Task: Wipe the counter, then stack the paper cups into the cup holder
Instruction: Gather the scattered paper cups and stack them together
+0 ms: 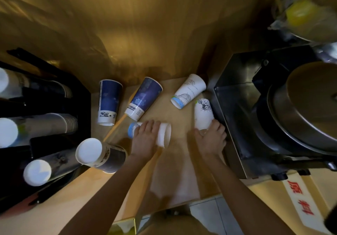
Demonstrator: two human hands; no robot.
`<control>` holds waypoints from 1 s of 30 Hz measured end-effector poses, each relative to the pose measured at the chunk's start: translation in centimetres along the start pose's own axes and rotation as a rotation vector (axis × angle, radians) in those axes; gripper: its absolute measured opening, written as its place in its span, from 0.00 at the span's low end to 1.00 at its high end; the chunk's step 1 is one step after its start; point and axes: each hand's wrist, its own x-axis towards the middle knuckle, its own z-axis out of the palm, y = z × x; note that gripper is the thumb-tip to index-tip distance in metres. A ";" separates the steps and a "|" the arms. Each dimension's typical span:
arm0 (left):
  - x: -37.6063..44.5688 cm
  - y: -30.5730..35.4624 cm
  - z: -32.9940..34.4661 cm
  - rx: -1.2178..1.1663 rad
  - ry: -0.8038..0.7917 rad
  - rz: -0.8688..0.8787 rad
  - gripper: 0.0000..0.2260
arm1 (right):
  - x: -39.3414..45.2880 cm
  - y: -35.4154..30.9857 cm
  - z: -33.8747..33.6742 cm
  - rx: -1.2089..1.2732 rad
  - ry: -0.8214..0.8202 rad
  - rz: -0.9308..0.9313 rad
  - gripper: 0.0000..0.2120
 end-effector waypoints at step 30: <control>0.1 2.3 -0.4 -0.953 0.253 -0.341 0.35 | -2.4 -11.1 -10.3 0.043 -0.185 -0.796 0.30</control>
